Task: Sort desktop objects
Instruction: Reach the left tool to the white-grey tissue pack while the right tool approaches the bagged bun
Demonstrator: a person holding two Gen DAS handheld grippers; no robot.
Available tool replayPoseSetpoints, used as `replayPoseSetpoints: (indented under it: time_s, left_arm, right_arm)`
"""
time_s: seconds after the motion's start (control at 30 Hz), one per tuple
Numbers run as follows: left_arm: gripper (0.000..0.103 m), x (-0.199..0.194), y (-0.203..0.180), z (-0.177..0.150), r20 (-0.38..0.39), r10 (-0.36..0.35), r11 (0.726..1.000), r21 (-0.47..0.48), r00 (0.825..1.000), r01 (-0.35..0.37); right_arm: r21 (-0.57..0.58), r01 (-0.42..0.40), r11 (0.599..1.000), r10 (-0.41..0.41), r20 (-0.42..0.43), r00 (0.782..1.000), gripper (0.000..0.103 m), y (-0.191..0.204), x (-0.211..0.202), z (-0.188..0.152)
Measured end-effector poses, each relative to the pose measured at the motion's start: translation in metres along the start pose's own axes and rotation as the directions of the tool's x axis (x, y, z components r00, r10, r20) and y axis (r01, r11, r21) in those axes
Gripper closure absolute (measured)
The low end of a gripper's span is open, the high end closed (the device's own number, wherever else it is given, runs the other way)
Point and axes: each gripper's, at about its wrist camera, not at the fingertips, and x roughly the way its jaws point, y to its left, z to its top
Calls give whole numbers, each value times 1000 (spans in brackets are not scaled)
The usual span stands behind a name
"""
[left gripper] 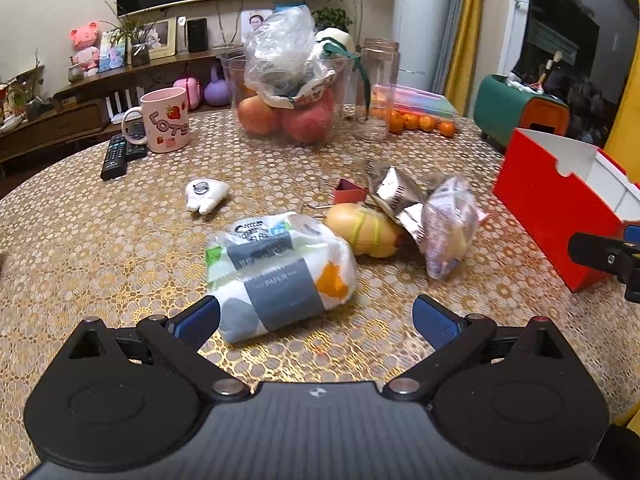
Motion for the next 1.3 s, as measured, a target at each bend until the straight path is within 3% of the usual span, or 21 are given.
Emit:
replayPoseSetpoints:
  time_s: [0.27, 0.37, 0.47, 0.67, 0.87, 1.0, 1.13, 1.3]
  left_arm:
    - [0, 20, 7, 9, 4, 24, 1000, 2, 1000, -24]
    - [0, 20, 2, 12, 43, 13, 990, 137, 999, -19]
    - [0, 23, 2, 16, 52, -25, 970, 242, 998, 12]
    - [0, 42, 10, 22, -11, -124, 914, 388, 992, 118]
    - [0, 64, 10, 20, -81, -217, 818, 529, 973, 226]
    - [0, 76, 10, 15, -63, -193, 761, 621, 979, 190]
    - [0, 87, 16, 12, -111, -219, 747, 621, 969, 240]
    - [0, 93, 22, 9, -112, -217, 756, 609, 970, 239]
  right_arm:
    - [-28, -4, 1000, 4, -8, 1000, 1, 8, 28, 13]
    - [-26, -11, 1000, 10, -20, 1000, 1, 8, 38, 14]
    - [-36, -21, 999, 20, -40, 999, 1, 9, 46, 12]
    - [-54, -40, 998, 36, -79, 996, 1, 13, 60, 10]
    - [-79, -62, 995, 56, -79, 995, 1, 22, 65, 18]
    - [-93, -73, 993, 66, -82, 994, 1, 28, 73, 23]
    - [-149, -91, 985, 77, -98, 992, 1, 39, 87, 20]
    - [-137, -101, 985, 80, -153, 985, 4, 38, 110, 16]
